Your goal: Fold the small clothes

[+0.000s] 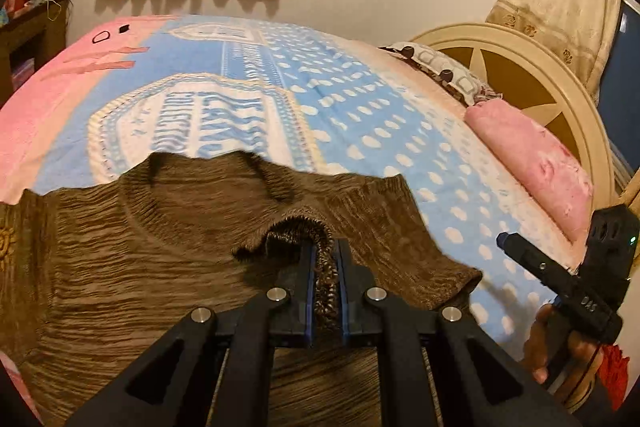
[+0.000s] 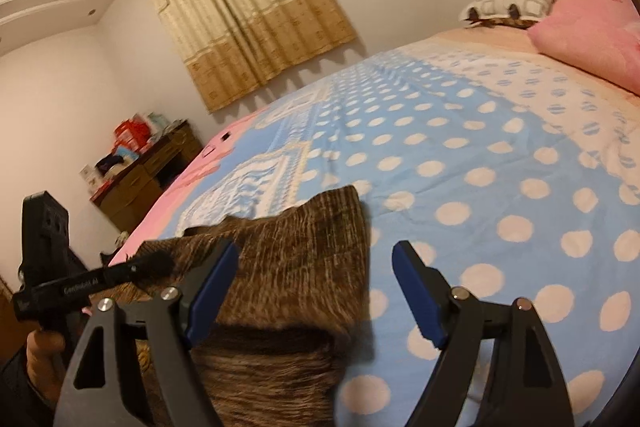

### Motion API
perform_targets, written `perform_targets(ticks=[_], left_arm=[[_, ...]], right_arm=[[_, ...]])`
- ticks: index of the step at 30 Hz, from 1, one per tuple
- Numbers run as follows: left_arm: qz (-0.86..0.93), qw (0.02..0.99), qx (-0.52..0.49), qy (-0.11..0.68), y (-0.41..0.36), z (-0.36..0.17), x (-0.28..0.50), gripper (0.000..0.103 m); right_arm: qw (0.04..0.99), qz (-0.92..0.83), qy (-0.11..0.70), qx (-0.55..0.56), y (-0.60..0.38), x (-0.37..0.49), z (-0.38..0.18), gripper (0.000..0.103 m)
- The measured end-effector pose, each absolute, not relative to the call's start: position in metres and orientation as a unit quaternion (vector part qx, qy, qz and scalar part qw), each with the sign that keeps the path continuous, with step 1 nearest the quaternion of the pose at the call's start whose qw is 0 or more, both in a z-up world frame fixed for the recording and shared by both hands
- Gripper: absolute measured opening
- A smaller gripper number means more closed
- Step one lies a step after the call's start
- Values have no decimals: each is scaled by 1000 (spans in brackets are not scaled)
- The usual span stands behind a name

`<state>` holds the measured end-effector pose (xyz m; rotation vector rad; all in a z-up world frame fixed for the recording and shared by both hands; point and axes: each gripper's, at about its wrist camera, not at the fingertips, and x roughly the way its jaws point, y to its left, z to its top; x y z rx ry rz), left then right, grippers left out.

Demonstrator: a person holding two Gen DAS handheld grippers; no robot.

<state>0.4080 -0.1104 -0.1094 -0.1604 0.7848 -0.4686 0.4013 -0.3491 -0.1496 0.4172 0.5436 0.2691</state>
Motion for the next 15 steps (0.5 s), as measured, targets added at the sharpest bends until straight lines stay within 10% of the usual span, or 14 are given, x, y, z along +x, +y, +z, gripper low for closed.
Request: perform_targets(ticks=[15], left_arm=[[-175, 888, -60, 421, -92, -168, 426, 9]], right_arm=[[884, 216, 399, 112, -284, 415, -189, 83]])
